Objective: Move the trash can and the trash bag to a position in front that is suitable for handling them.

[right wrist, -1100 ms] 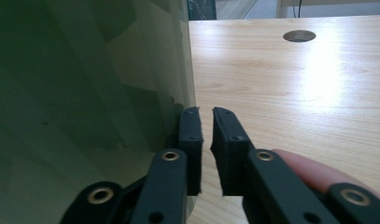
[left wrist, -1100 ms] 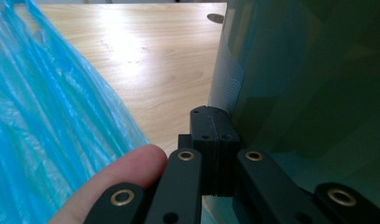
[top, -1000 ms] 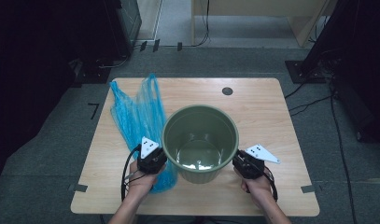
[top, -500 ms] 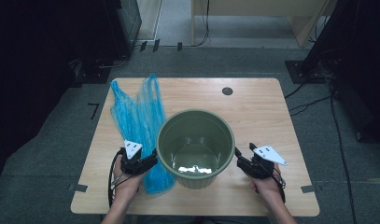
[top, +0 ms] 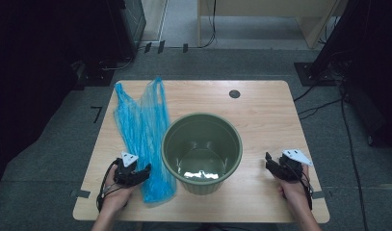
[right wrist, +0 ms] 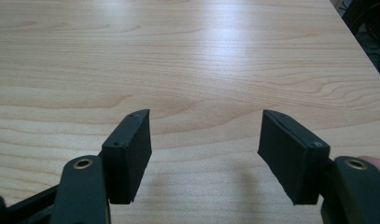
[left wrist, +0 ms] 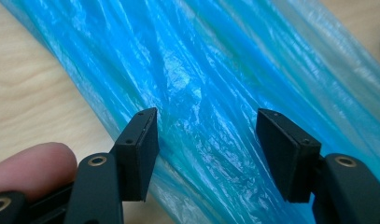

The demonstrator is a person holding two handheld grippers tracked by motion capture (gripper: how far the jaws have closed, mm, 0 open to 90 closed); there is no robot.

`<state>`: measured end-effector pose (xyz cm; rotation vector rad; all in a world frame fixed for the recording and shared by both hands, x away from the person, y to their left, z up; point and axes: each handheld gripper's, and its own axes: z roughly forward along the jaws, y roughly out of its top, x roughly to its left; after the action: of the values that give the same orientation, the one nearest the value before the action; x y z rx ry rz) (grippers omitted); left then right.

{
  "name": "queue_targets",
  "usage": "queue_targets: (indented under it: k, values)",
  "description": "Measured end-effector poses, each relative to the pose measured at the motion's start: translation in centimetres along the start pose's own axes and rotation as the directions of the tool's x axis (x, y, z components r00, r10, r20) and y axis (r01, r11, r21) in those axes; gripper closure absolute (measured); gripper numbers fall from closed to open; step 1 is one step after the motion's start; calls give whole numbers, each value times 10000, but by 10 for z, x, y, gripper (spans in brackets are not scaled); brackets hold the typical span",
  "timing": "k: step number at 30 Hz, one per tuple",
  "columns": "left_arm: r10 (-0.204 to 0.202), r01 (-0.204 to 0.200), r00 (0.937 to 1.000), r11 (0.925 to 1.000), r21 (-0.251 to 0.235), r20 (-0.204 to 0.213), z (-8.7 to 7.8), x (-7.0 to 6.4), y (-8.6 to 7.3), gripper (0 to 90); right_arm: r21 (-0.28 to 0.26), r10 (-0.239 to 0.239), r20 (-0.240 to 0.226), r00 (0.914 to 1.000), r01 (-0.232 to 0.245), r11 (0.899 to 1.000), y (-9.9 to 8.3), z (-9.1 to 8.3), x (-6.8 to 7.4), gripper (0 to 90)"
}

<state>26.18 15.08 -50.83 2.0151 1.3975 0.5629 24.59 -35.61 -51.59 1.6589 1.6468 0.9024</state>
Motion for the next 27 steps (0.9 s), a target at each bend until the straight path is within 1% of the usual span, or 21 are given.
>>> queue_targets:
  k: [2,3,4,5,6,7,8,9,10,11,12,13,14,15,17,18,19,22,24,26,27]
  values:
    - [-33,31,9998,9999,111,181,-5,8,-3,409,-18,-175,-15,9998,175,9998,0,1,2,342]
    - [-104,98,9994,9998,190,317,-10,14,-4,415,-6,-241,-26,9997,241,9997,-1,1,3,340]
    - [-300,296,9982,9995,80,518,-16,20,-3,418,20,-355,-31,9994,355,9994,-1,1,4,339]
    - [-587,607,9947,9979,-211,840,-24,26,-1,417,40,-423,-31,9991,423,9991,-1,1,4,338]
    - [-854,923,9910,9937,-634,1034,-33,34,4,413,50,-424,-46,9991,424,9991,-1,2,5,337]
    - [-1119,1201,9901,9877,-998,842,-39,37,10,394,47,-451,-51,9990,451,9990,-1,1,5,337]
    - [-1332,1392,9896,9820,-1280,538,-42,39,14,361,46,-462,-47,9989,462,9989,-1,1,5,337]
    - [-1618,1609,9868,9743,-1576,74,-43,41,20,341,48,-475,-31,9989,475,9989,-1,1,5,337]
    - [-1869,1789,9819,9675,-1789,-292,-41,42,25,317,70,-474,-16,9989,474,9989,-1,2,5,337]
    - [-2050,1919,9773,9635,-1867,-531,-36,42,29,287,79,-497,1,9988,497,9987,-1,2,6,336]
    - [-2191,2041,9735,9615,-1838,-656,-28,42,33,250,77,-512,17,9987,512,9987,-2,2,6,335]
    - [-2357,2211,9689,9613,-1642,-750,-19,43,37,215,82,-527,13,9986,527,9986,-2,2,6,334]
    - [-2583,2445,9622,9591,-1426,-870,-9,43,40,171,81,-543,15,9985,543,9985,-2,2,7,334]
    - [-2769,2647,9559,9566,-1215,-975,0,43,43,150,75,-574,10,9983,574,9983,-2,2,7,333]
    - [-3012,2935,9477,9523,-834,-1052,14,43,49,76,54,-627,-8,9980,627,9980,-2,1,7,331]
    - [-3109,3048,9448,9498,-706,-1036,20,42,52,47,54,-622,-5,9981,622,9980,-2,1,7,331]
    - [-3203,3165,9421,9472,-521,-996,24,40,55,0,68,-605,-4,9982,605,9981,-2,2,7,330]
    - [-3330,3360,9351,9418,51,-1209,36,34,64,0,113,-587,26,9983,587,9982,-2,2,7,328]
    - [-3472,3530,9297,9352,283,-1229,42,30,70,0,165,-619,44,9981,618,9980,-2,3,8,326]
    - [-3522,3581,9294,9328,392,-1105,48,25,75,0,161,-657,77,9978,656,9977,-2,3,8,322]
    - [-3475,3540,9316,9340,488,-1065,50,22,76,0,148,-691,89,9976,689,9975,-2,3,9,319]
